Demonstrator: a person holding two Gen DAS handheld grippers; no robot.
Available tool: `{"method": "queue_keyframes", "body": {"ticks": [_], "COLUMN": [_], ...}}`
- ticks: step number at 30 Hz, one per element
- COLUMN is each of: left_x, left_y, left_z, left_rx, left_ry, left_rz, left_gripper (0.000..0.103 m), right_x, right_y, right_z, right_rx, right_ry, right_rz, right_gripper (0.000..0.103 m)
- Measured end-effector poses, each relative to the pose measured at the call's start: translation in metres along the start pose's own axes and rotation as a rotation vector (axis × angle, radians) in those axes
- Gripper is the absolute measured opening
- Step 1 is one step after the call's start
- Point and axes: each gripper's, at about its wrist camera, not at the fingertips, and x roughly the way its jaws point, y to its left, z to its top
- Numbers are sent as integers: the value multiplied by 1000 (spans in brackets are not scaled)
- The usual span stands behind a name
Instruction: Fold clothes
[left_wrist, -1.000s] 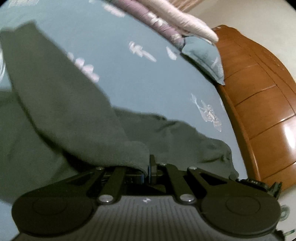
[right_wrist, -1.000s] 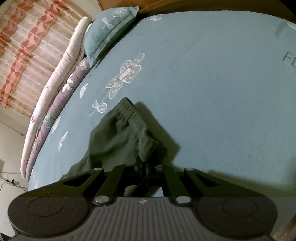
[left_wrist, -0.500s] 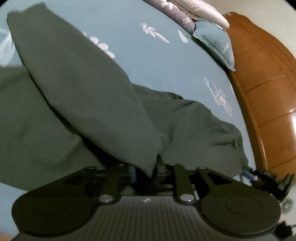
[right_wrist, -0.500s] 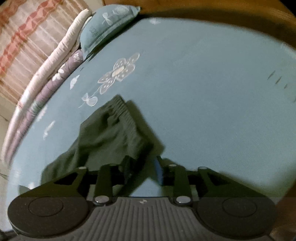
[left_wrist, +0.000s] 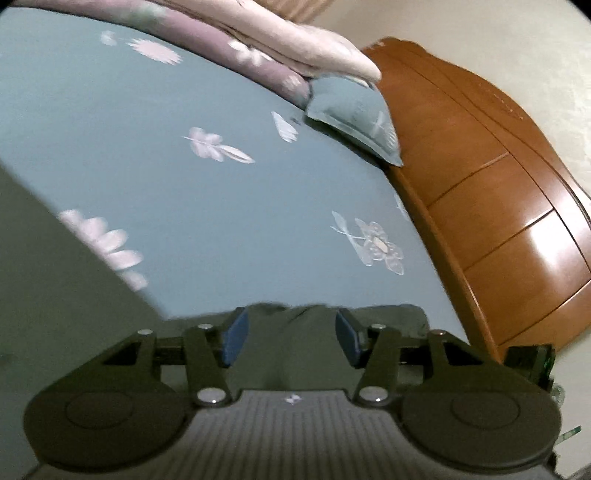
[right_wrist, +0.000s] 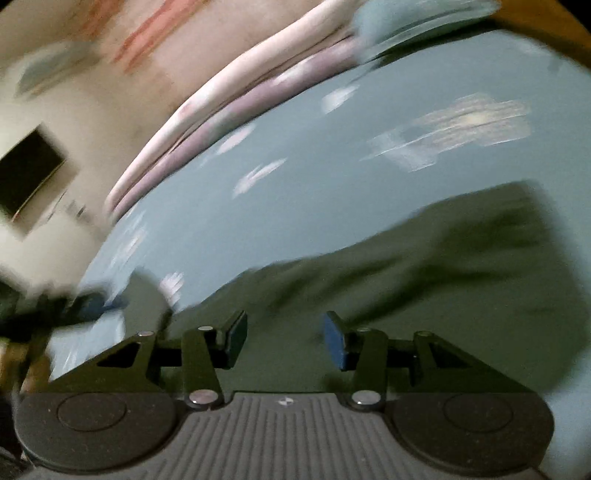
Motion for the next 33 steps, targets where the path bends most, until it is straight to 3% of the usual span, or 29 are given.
{"method": "queue_keyframes", "body": {"ticks": [5, 7, 10, 14, 21, 26, 29, 33], "left_x": [45, 57, 76, 103, 148, 158, 158, 148], "left_y": [4, 10, 22, 31, 43, 28, 21, 19], "left_z": [14, 15, 19, 22, 27, 37, 31, 28], "left_rx": [-24, -20, -39, -26, 8, 142, 221, 333], "left_ry": [69, 105, 157, 218, 397, 503, 594, 584], "left_rz": [-96, -110, -145, -217, -357, -443, -493, -489], "left_gripper": [53, 54, 54, 54, 58, 68, 68, 68], "right_x": [61, 82, 91, 83, 82, 83, 86, 89], "right_y": [38, 43, 42, 42, 71, 78, 83, 90], "right_z": [-5, -12, -25, -38, -54, -59, -59, -60], "right_rx": [-102, -122, -158, -156, -230, -178, -178, -179], "right_ry": [91, 152, 172, 115, 64, 34, 33, 31], "right_rz": [106, 86, 63, 36, -112, -173, -201, -239], "right_gripper": [51, 51, 50, 45, 47, 47, 48, 49]}}
